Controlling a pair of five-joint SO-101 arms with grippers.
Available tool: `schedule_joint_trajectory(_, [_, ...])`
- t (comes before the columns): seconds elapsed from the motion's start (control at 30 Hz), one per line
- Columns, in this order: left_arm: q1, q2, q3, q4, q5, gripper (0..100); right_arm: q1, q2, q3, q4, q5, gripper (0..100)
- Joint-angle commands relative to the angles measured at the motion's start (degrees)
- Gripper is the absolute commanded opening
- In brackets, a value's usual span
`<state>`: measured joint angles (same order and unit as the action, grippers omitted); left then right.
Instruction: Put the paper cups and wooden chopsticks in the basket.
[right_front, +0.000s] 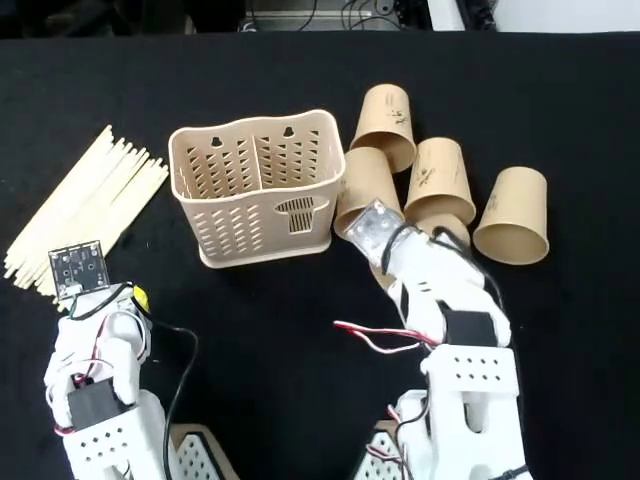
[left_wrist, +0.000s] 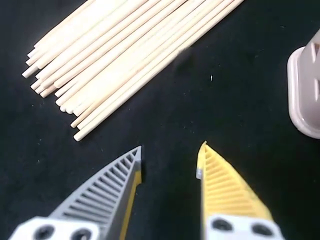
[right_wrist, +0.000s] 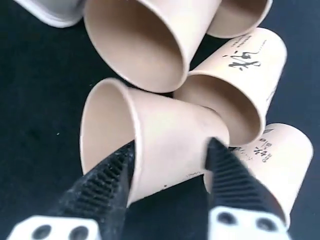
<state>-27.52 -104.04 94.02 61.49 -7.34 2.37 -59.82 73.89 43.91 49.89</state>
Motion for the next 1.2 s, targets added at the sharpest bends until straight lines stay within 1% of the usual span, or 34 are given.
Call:
schedule_joint_trajectory(0.0, [0.3, -0.4, -0.1, -1.1, -0.3, 18, 0.6, -0.2, -0.8, -1.6, 0.5, 9.6])
schedule_joint_trajectory(0.1, [0.3, -0.4, -0.1, -1.1, -0.3, 18, 0.7, -2.6, -2.2, -1.1, 0.0, 1.8])
schedule_joint_trajectory(0.13, [0.3, -0.4, -0.1, -1.1, -0.3, 18, 0.8, -4.1, -2.9, -0.3, -1.3, 1.0])
schedule_joint_trajectory(0.23, [0.3, -0.4, -0.1, -1.1, -0.3, 18, 0.5, -10.1, -6.1, 6.5, -5.8, 1.9])
schedule_joint_trajectory(0.3, [0.3, -0.4, -0.1, -1.1, -0.4, 18, 0.3, -14.8, -8.1, 10.8, -7.4, 1.7])
schedule_joint_trajectory(0.5, [0.4, -0.4, 0.0, -1.1, -0.4, 18, 0.6, -24.3, -15.2, 21.8, -8.3, 1.2])
schedule_joint_trajectory(0.63, [0.4, -0.4, 0.0, -1.1, -0.4, 18, 0.4, -24.9, -23.7, 26.9, -14.2, 1.2])
schedule_joint_trajectory(0.7, [0.4, -0.4, 0.0, -1.1, -0.4, 18, 0.3, -24.9, -28.2, 27.7, -17.8, 1.2])
schedule_joint_trajectory(0.83, [0.4, -0.4, 0.0, -1.1, -0.4, 18, -0.3, -22.5, -36.5, 27.6, -26.2, 1.2])
schedule_joint_trajectory(1.0, [0.4, -0.4, 0.0, -1.1, -0.4, 18, -7.6, -11.2, -45.8, 26.8, -37.1, 1.2])
schedule_joint_trajectory(1.1, [0.4, -0.4, 0.7, -1.3, -0.4, 18, -11.6, -3.1, -53.5, 26.3, -39.6, 1.2])
schedule_joint_trajectory(1.17, [1.3, -0.4, 0.8, -1.4, -0.4, 18, -14.0, 2.8, -59.4, 26.6, -39.6, 1.2])
